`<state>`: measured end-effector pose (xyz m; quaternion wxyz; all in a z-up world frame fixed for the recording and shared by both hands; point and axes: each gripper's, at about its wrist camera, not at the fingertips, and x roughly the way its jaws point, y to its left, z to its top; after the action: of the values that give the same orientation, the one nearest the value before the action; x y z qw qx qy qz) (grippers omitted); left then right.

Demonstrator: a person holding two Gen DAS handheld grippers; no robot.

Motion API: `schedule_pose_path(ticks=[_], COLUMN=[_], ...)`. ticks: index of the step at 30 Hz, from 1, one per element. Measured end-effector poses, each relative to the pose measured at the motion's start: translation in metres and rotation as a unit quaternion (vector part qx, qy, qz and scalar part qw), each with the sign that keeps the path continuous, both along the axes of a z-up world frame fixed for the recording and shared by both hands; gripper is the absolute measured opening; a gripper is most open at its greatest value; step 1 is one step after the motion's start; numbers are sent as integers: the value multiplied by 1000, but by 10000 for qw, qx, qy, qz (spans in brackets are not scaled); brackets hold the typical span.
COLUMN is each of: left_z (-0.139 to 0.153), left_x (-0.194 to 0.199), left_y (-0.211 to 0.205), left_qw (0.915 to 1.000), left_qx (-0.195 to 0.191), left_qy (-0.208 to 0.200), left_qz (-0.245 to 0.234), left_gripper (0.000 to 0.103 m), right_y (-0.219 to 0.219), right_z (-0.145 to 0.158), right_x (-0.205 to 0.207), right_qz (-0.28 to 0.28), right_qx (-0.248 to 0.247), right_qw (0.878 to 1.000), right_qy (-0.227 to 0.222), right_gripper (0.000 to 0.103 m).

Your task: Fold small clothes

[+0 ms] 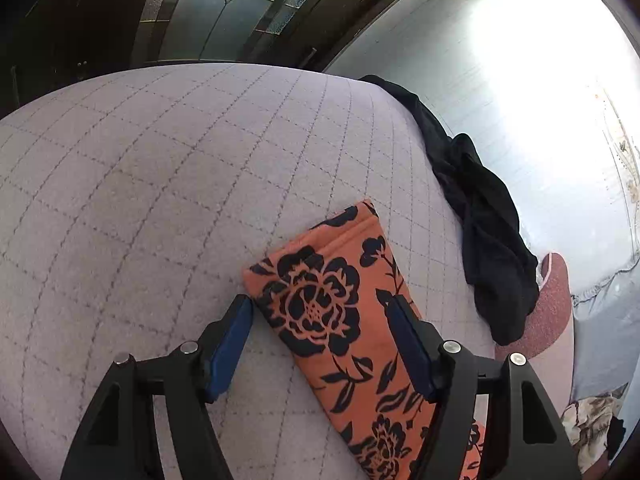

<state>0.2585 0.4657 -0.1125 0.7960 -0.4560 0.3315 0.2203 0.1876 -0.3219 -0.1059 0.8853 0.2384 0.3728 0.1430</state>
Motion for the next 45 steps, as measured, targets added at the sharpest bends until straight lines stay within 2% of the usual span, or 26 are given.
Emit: schedule_pose_path(ticks=[2, 3, 5, 6, 8, 11, 13, 15, 18, 20, 24, 27, 29, 30, 31, 33, 34, 35, 38, 40, 43, 45], left_z=[1, 1, 1, -1, 3, 30, 66, 115, 187, 227, 264, 256, 235, 218, 199, 157, 141, 129, 112, 107, 97, 84], left_x=[4, 6, 14, 19, 20, 27, 27, 26, 23, 15, 11, 16, 22, 28, 28, 31, 28, 25, 3, -9, -21, -31], left_y=[-3, -4, -7, -7, -10, -32, -57, -96, -173, -235, -360, -450, -505, -531, -553, -579, -579, -571, -524, -482, -427, -392], left_qw=[9998, 9994, 9961, 9938, 9919, 9858, 9835, 9760, 9583, 9421, 9041, 8785, 8601, 8477, 8372, 8246, 8237, 8286, 8533, 8710, 8868, 8936], left_qx=[176, 293, 656, 786, 949, 1456, 1715, 2107, 2461, 2517, 2492, 2267, 2079, 1988, 1960, 1985, 2024, 2084, 2124, 2274, 2716, 2925], left_qy=[76, 151, 578, 785, 843, 833, 521, 16, -874, -1450, -2117, -2257, -2129, -1935, -1637, -882, -700, -594, -398, -330, -176, 43], left_qz=[16, 54, 104, 47, -25, -74, -242, -550, -1159, -1674, -2752, -3548, -4143, -4522, -4837, -5225, -5251, -5163, -4745, -4341, -3735, -3404], left_gripper=[70, 65, 28, 5, 5, 5, 5, 5, 5, 5, 5, 5, 6, 11, 30, 57, 57, 57, 57, 64, 69, 69], right_y=[3, 4, 3, 3, 2, -3, -7, -11, -18, -23, -32, -40, -47, -51, -53, -58, -60, -62, -65, -63, -59, -57], right_z=[-2, -3, -4, -4, -3, -2, 1, 4, 9, 12, 17, 20, 20, 20, 20, 19, 19, 19, 20, 21, 20, 18], right_x=[3, 3, 4, 4, 3, 2, 1, -1, -7, -11, -18, -23, -24, -25, -25, -25, -25, -25, -25, -24, -21, -18], right_qz=[58, 60, 46, 36, 9, -63, -111, -134, -197, -247, -320, -401, -474, -503, -525, -582, -600, -601, -612, -615, -563, -597], right_qx=[-3, -19, 21, 33, -1, 61, 160, 260, 422, 553, 693, 775, 886, 945, 996, 1076, 1117, 1160, 1249, 1240, 1254, 1310], right_qw=[10000, 10000, 10000, 10000, 10000, 10000, 9998, 9995, 9986, 9978, 9964, 9952, 9939, 9933, 9927, 9916, 9911, 9907, 9894, 9894, 9898, 9892], right_qy=[18, 23, 28, 23, -2, -40, -83, -146, -232, -275, -378, -436, -449, -446, -436, -410, -401, -393, -418, -434, -365, -268], right_gripper=[93, 93, 93, 93, 93, 93, 93, 93, 93, 93, 93, 93, 93, 93, 93, 93, 93, 93, 93, 93, 93, 93])
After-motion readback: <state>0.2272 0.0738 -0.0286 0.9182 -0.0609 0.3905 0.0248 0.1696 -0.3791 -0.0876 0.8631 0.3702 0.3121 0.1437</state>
